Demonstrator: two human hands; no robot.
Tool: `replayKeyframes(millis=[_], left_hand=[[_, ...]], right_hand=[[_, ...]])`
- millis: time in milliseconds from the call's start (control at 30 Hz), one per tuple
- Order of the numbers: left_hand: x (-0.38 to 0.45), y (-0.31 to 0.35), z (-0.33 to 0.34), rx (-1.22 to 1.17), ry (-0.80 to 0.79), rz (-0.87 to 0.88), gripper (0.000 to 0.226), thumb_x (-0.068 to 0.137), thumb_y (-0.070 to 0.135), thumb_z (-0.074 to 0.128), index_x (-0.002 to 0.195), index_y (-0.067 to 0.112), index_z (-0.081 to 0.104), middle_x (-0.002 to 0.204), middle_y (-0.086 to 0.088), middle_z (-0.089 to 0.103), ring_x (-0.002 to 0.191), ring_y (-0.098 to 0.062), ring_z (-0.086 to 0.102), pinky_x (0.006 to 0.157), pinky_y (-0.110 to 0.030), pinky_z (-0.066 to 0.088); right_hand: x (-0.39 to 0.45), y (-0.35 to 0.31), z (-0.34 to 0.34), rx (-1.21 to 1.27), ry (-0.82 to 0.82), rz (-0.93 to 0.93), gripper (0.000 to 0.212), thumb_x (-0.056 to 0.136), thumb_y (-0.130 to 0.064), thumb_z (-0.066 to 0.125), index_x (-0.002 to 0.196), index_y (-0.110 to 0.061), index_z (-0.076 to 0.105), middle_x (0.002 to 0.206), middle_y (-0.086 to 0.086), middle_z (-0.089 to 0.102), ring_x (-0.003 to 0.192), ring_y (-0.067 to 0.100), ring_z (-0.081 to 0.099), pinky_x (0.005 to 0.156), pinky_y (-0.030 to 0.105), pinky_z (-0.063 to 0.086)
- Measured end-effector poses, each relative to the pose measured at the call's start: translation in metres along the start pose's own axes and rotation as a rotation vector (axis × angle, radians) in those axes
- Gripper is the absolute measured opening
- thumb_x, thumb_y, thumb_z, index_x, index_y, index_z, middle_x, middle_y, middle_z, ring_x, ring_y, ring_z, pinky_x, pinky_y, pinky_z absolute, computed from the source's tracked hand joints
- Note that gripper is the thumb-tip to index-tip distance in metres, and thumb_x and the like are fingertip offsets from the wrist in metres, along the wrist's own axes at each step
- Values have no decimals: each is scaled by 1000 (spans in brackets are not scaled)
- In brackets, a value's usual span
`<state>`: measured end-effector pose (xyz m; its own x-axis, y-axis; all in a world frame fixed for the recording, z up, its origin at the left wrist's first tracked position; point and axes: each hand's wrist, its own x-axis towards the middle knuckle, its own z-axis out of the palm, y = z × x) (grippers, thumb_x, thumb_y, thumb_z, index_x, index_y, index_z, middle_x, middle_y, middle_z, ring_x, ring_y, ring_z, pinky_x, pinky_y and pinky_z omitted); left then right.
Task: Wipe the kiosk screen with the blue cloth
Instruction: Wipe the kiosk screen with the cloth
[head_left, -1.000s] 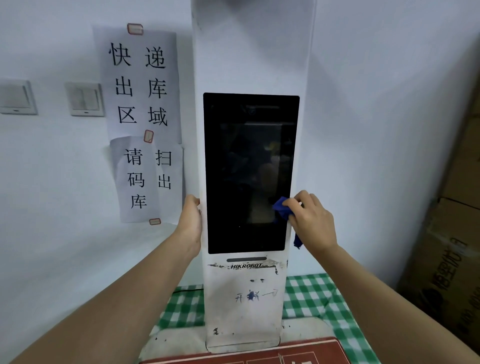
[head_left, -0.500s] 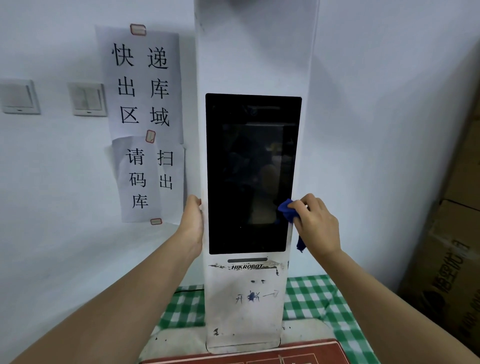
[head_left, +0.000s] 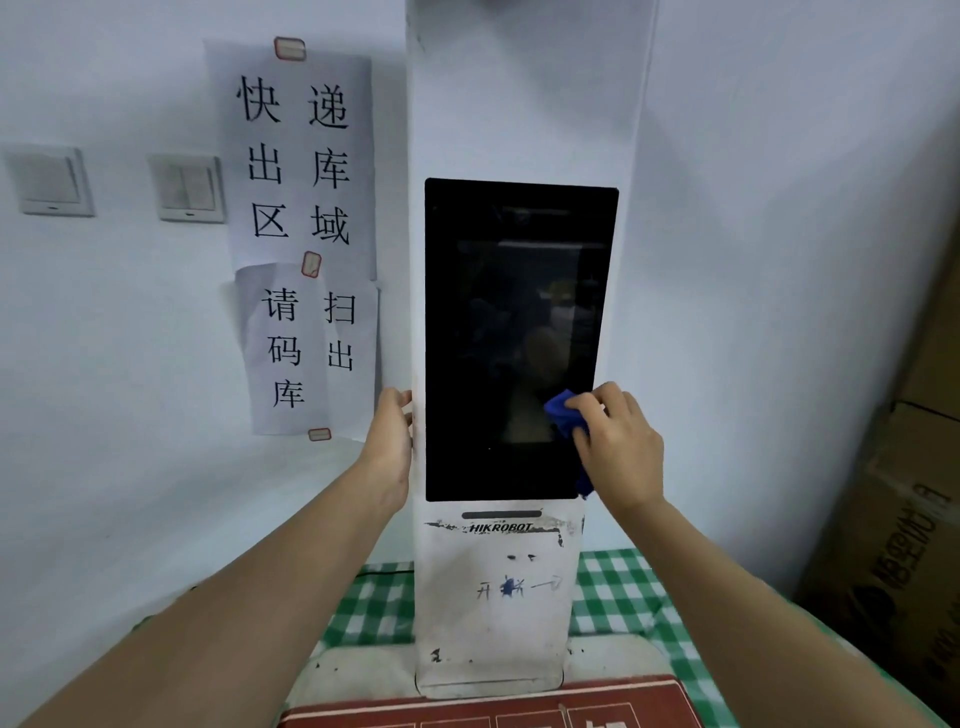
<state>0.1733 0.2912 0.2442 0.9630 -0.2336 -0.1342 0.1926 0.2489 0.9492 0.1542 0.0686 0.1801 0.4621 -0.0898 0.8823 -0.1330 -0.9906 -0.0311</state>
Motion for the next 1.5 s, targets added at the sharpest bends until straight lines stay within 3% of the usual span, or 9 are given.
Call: replayKeyframes(millis=[133, 333, 567, 667, 733, 900, 1067, 1300, 1500], left_hand=[[1, -3, 2, 40, 10, 27, 38, 100, 24, 19, 74, 22, 47, 71, 3, 48, 54, -7, 52, 21, -5, 28], [3, -2, 1, 85, 11, 23, 38, 100, 25, 19, 74, 22, 46, 73, 3, 48, 63, -8, 45, 21, -6, 28], [4, -4, 0, 73, -9, 17, 39, 101, 26, 20, 75, 24, 49, 73, 5, 50, 64, -8, 47, 20, -7, 29], [8, -6, -3, 71, 7, 34, 36, 101, 27, 21, 81, 27, 51, 75, 7, 51, 65, -7, 47, 22, -7, 31], [11, -6, -4, 57, 5, 38, 32, 100, 27, 22, 95, 23, 53, 76, 8, 51, 66, -6, 47, 37, -15, 43], [22, -9, -10, 80, -28, 48, 39, 100, 27, 21, 126, 23, 50, 93, 5, 57, 76, -8, 51, 62, -24, 34], [31, -18, -22, 124, -34, 20, 49, 97, 33, 23, 139, 29, 47, 141, -2, 50, 127, -22, 46, 112, -44, 23], [44, -22, -35, 131, -55, 0, 51, 95, 33, 23, 138, 29, 49, 146, -2, 47, 133, -23, 42, 113, -46, 25], [48, -30, -39, 120, -62, -23, 51, 93, 34, 23, 135, 28, 52, 143, -2, 49, 131, -24, 44, 111, -46, 25]], right_hand=[[8, -31, 5, 42, 26, 11, 27, 63, 2, 74, 86, -9, 65, 83, 7, 57, 71, 26, 56, 36, 24, 34], [-1, -36, 15, -45, -58, -296, 30, 56, 5, 77, 78, -11, 64, 75, 4, 54, 61, 21, 50, 34, 22, 29], [15, -47, 11, 34, -3, -96, 26, 62, 0, 77, 82, -11, 66, 79, 4, 57, 65, 21, 54, 33, 24, 36], [11, -71, 19, 22, -31, -143, 29, 58, -5, 80, 82, -12, 66, 79, 5, 57, 65, 22, 55, 35, 24, 31], [3, -75, 23, -28, -64, -272, 32, 54, -4, 81, 81, -12, 65, 77, 4, 56, 63, 21, 53, 37, 23, 25], [6, -52, 21, -27, -34, -272, 21, 64, -2, 73, 80, -13, 65, 77, 2, 55, 64, 20, 53, 35, 25, 30], [15, -82, 23, 88, -15, -163, 27, 64, -3, 77, 88, -10, 66, 83, 6, 58, 67, 22, 55, 35, 26, 39], [-4, -82, 35, 24, -87, -346, 30, 60, -1, 78, 86, -13, 67, 80, 4, 56, 66, 22, 52, 37, 26, 33], [14, -95, 26, 84, -22, -216, 29, 63, -3, 79, 89, -10, 68, 83, 6, 59, 69, 22, 57, 38, 23, 36]])
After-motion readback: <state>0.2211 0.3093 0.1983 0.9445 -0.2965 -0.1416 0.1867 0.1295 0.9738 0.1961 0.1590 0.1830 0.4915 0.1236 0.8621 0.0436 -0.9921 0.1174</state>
